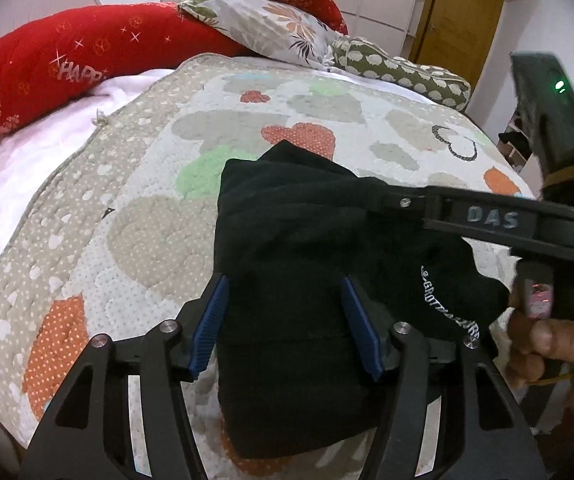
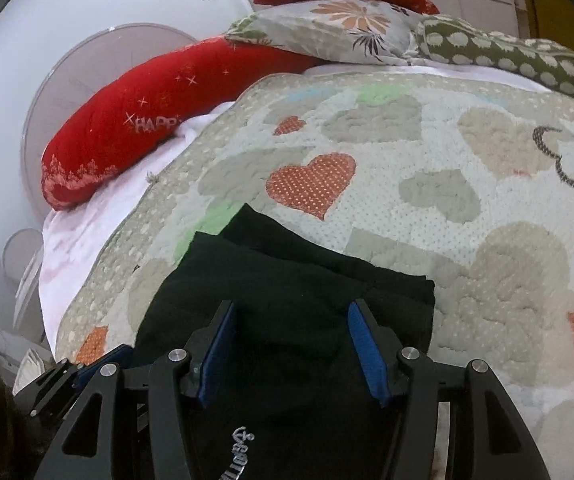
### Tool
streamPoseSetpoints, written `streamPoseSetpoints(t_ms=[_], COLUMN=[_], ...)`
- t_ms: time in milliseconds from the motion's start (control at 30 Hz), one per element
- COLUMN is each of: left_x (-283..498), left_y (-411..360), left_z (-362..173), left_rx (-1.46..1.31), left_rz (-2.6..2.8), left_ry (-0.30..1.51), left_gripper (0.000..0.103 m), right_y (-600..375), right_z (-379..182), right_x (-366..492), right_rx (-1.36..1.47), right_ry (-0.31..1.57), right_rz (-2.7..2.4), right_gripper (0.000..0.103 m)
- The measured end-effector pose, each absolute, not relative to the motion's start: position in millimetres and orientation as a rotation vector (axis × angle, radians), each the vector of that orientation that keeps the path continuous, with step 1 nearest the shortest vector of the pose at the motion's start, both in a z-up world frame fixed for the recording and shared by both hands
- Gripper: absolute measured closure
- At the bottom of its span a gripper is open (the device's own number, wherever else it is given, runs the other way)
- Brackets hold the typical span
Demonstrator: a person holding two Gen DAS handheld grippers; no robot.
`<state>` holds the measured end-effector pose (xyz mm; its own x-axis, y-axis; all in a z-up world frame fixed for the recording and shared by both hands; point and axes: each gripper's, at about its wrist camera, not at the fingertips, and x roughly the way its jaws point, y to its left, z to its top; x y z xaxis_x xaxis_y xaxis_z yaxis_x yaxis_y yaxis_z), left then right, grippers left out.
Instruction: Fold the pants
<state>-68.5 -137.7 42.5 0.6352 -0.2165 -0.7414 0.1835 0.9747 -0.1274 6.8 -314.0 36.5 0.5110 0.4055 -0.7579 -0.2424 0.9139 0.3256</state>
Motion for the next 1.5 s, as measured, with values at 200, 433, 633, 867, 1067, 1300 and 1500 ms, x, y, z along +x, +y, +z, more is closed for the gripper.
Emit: streamPoseSetpoints(t_ms=[200,433,633,867,1067,1300,1500], left_x=[-66.3,-69.0,-67.4,-97.5,-130.1,-146.3,-158.3], left_y=[-128.4,-128.1,-122.8,-139.6,-148.2,-144.1,-137.2], left_z=[36.9,33.2,31.9,64.8,97.3,107.3,111.6], left_rx=[-0.099,-0.128,-0.169,0.012,0.078,0.049,0.048], left_rz=[-0.200,-0.202,-0.216,-0.175,-0.202,-0.199,-0.144], left_ry=[0.883,0.887,0.899,0.783,0.652,0.641,0.595], left_gripper=[0.025,0.025,0.025,0.025,0.025,0.025,0.025], right_y=[-319.6,-317.9,-327.1,-323.2,-327.1,-338.7,-341.2], right_z=[63.6,16.2,28.5,83.3,102.4,107.7,106.1], right_x=[-38.3,-61.3,-69.6,-106.9,-123.8,-143.4,-157.3], right_rx=[0.149,0.049,0.087,0.020,0.037,0.105,0.116], right_ry=[0.887,0.968,0.924,0.729,0.705,0.694,0.695], right_rz=[0.386,0.293,0.284,0.256,0.195,0.195,0.192], right_gripper=[0.047,0.034,0.032,0.029,0.019,0.019,0.019])
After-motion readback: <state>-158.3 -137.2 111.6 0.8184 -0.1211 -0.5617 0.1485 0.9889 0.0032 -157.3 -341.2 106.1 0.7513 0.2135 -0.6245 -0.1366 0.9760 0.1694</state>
